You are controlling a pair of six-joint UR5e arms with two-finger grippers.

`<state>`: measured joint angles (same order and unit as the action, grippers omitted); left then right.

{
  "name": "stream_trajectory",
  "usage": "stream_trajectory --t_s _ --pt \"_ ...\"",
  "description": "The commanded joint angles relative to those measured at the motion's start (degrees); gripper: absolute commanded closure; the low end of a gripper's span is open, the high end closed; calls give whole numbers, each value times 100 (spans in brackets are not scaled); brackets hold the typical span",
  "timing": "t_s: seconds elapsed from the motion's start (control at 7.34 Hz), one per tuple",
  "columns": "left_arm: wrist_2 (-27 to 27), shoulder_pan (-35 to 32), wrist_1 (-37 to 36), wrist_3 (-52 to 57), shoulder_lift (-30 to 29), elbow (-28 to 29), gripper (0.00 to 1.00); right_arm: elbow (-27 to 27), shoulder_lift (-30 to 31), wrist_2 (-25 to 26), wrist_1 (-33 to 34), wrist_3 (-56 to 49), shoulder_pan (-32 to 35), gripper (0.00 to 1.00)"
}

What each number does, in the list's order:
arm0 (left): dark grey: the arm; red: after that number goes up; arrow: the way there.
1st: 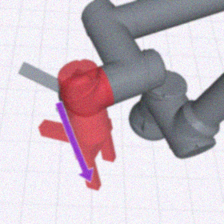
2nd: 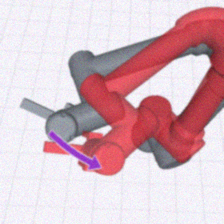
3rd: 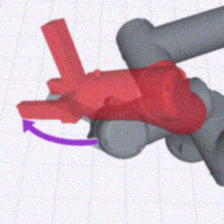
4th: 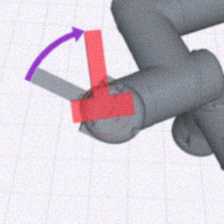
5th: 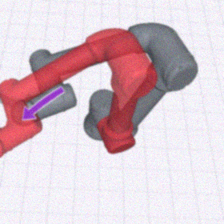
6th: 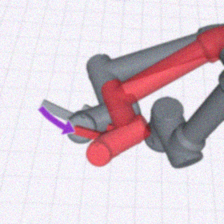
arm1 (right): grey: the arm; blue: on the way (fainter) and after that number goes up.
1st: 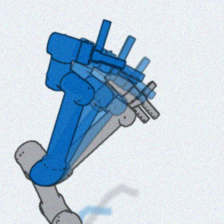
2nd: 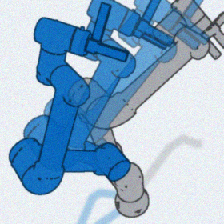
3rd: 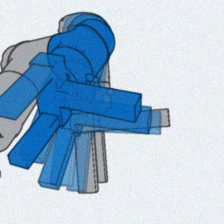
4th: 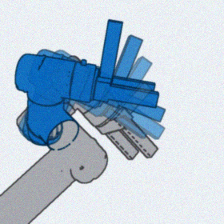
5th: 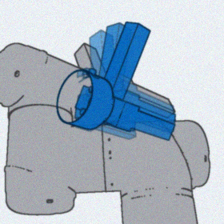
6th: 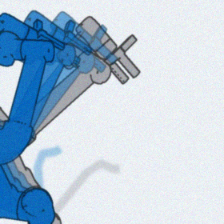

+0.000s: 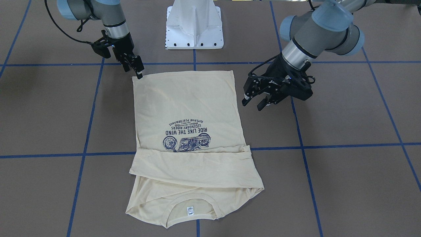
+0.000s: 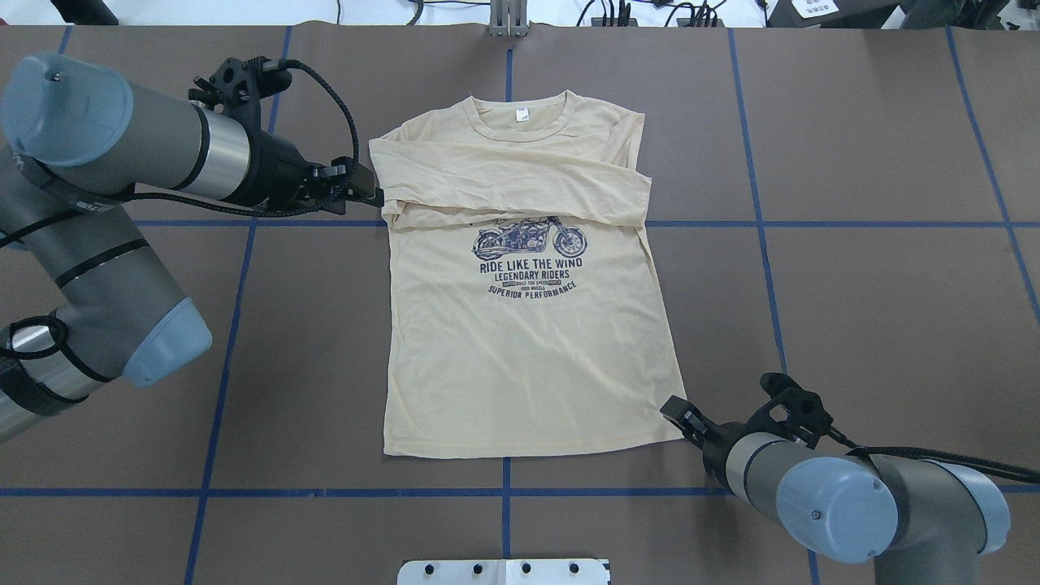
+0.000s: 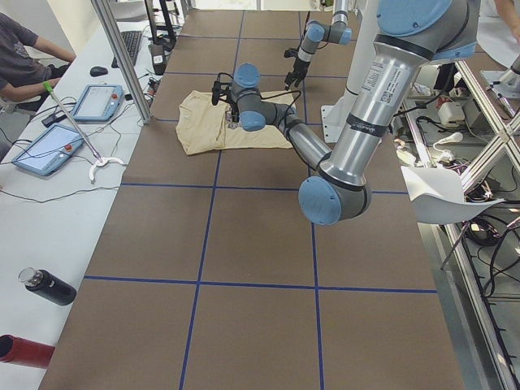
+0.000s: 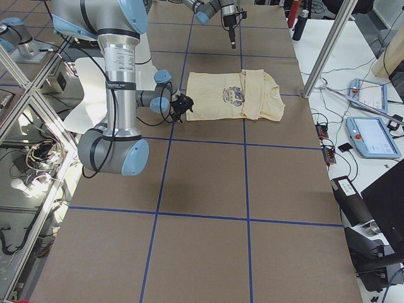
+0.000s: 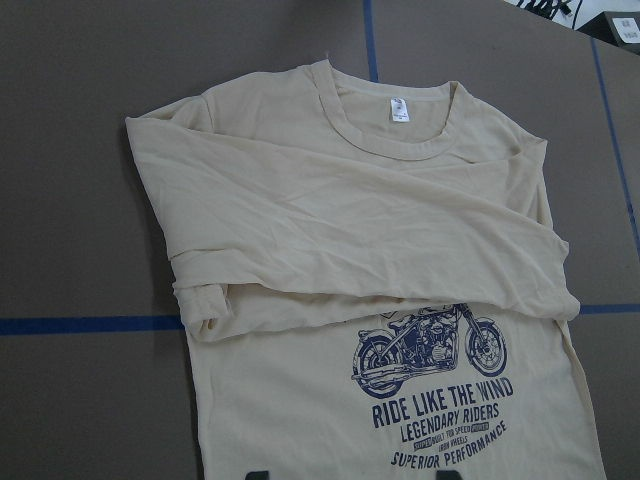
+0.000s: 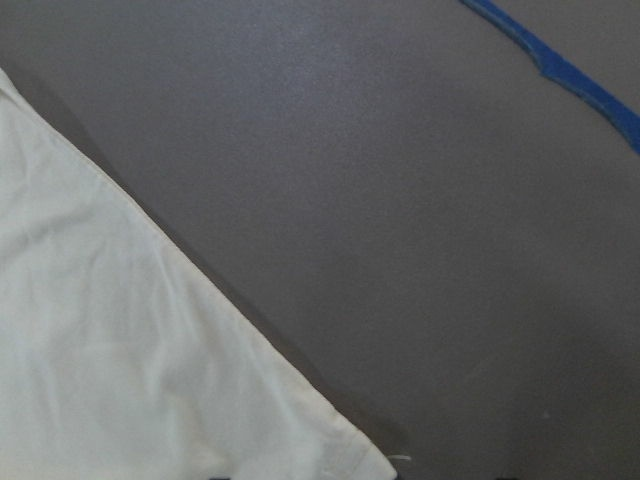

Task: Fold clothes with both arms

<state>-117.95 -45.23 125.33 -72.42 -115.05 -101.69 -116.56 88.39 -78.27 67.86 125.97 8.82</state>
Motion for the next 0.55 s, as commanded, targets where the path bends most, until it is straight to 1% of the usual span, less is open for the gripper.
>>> stream_trajectory --t_s 0.0,0.14,0.41 --pt "0 5 0 -26 0 0 36 19 -15 -13 -1 -3 -3 11" --pt "0 5 0 -35 0 0 36 19 -6 -13 -1 -3 -3 14" --pt "0 14 0 -35 0 0 36 46 -6 -13 -1 -3 -3 14"
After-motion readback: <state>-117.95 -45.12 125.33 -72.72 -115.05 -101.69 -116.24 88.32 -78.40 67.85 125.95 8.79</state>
